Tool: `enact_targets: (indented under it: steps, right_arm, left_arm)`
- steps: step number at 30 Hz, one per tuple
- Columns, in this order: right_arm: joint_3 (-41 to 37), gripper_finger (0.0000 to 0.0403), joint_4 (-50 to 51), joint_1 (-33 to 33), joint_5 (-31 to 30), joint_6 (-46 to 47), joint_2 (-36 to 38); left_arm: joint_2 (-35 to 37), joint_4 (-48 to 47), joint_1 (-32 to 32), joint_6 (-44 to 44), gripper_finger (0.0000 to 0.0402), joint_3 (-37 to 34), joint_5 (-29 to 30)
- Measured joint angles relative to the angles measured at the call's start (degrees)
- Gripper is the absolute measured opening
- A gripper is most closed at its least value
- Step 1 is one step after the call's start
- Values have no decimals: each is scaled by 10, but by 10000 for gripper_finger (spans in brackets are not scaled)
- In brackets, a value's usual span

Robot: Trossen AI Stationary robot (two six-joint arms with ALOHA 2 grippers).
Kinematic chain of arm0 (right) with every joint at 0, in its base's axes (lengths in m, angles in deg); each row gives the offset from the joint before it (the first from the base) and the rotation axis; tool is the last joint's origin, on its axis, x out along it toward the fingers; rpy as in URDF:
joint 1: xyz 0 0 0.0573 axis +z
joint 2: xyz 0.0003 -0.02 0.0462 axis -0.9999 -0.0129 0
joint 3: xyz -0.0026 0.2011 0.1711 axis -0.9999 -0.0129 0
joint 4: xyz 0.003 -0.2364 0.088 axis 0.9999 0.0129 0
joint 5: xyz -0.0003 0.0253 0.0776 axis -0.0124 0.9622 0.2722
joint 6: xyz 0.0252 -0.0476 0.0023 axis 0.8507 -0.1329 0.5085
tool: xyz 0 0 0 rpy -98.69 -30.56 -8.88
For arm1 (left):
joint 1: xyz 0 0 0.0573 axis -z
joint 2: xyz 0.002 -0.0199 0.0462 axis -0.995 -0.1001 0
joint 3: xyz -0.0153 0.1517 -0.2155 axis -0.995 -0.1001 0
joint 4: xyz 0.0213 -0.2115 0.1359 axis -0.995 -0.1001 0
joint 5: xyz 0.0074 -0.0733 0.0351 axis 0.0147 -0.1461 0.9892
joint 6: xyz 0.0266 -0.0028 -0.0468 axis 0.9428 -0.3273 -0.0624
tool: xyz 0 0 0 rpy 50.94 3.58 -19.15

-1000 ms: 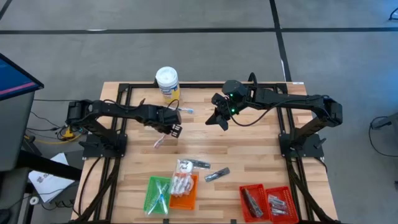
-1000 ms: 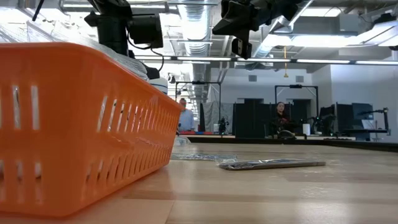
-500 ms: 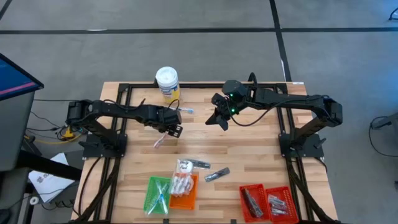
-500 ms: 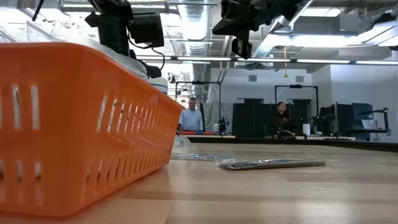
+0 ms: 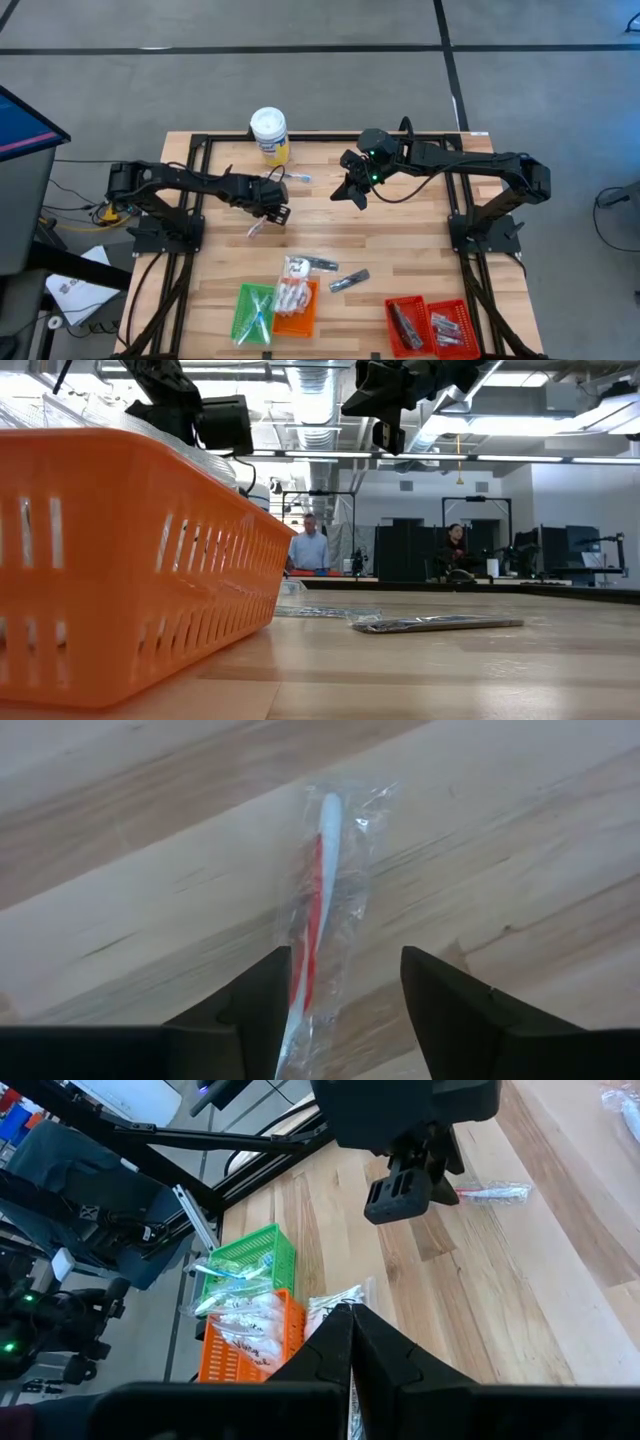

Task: Pick & Place Travel size toiletries
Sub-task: Put the orange toothbrush into the green basket

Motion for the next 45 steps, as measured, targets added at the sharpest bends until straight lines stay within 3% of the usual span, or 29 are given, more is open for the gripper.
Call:
enact_targets:
  steps: [13,25,45]
  right_arm:
    - [0,0,0,0,0,-1,0]
    - [0,0,0,0,0,0,0]
    - [0,0,1,0,0,0,0]
  left_arm:
    - [-1,5,-1,2,182,-8,-8]
    - [-67,8,2,16,182,-5,-41]
    - [-68,12,3,17,182,-7,-41]
